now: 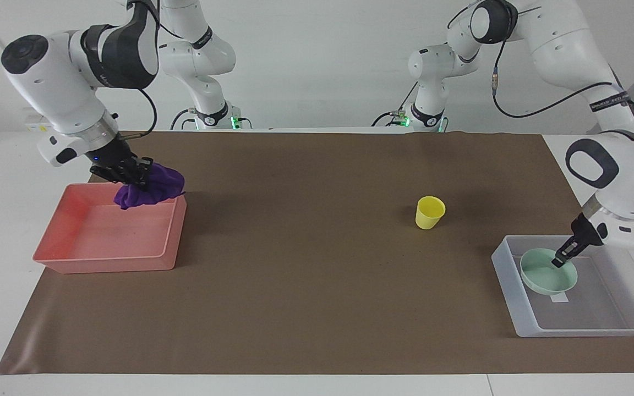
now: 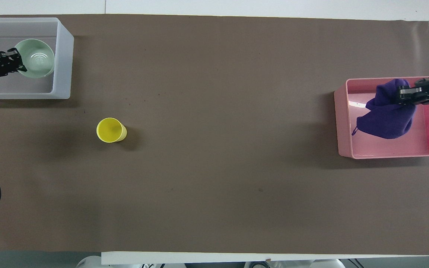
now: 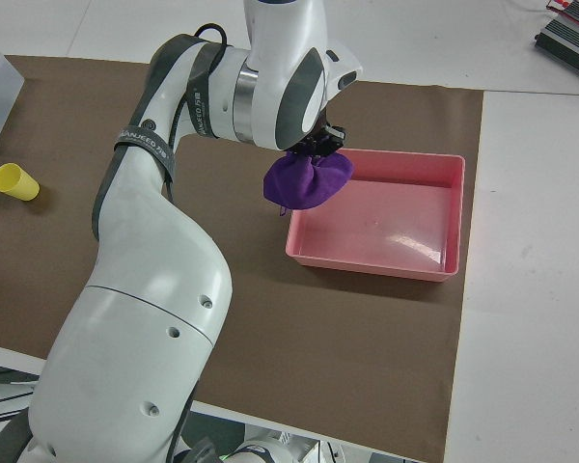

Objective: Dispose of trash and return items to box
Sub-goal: 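Carry the bowl into the clear box while the right gripper lowers the cloth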

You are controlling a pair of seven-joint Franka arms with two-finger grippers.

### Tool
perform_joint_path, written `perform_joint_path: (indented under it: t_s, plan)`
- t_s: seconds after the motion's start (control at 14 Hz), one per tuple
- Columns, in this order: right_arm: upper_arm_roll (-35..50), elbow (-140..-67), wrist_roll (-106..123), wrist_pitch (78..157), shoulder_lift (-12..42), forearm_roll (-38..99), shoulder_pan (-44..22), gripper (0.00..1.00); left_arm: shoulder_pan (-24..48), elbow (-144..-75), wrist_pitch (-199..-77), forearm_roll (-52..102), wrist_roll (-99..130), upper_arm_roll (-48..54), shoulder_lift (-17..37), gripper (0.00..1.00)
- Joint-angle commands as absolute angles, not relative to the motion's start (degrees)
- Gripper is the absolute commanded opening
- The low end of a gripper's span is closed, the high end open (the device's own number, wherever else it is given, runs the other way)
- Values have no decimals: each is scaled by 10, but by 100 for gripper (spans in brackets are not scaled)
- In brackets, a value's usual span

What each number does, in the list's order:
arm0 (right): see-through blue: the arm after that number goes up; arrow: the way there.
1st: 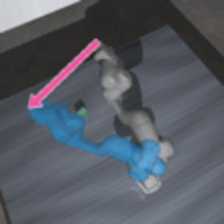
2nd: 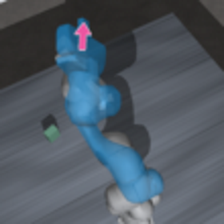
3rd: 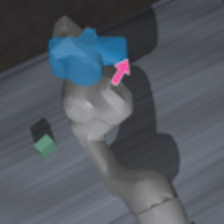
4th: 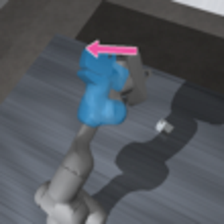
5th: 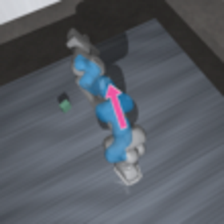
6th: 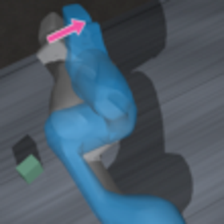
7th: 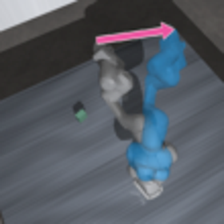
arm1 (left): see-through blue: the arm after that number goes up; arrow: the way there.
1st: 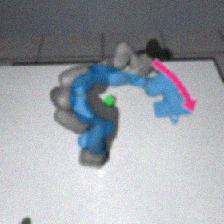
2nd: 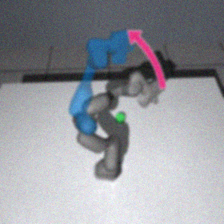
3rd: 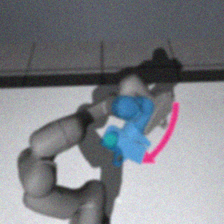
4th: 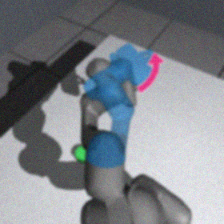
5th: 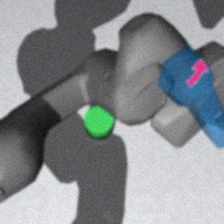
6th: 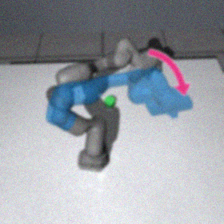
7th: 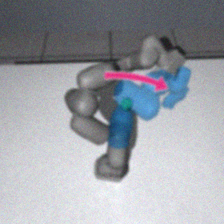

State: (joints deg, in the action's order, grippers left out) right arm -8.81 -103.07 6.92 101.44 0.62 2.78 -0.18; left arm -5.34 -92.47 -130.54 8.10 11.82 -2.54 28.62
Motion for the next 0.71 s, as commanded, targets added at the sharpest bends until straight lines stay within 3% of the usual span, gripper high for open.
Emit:
perform_joint_path:
  t_s: [0.0,0.36,0.43,0.5,0.64]
  plan:
    - [-82,-1055,109,1042,10,14,53,1,-55,-904,-1333,89,123,-25,320,0]
    - [-82,-1140,139,1145,37,15,88,1,-58,-905,-1349,88,128,-40,337,0]
    - [-81,-1141,139,1159,51,15,89,1,-59,-904,-1349,87,128,-40,338,5]
    - [-82,-1150,136,1177,61,14,84,2,-59,-904,-1349,86,128,-40,338,28]
    - [-82,-1178,137,1224,75,15,87,4,-58,-898,-1348,85,129,-44,338,42]
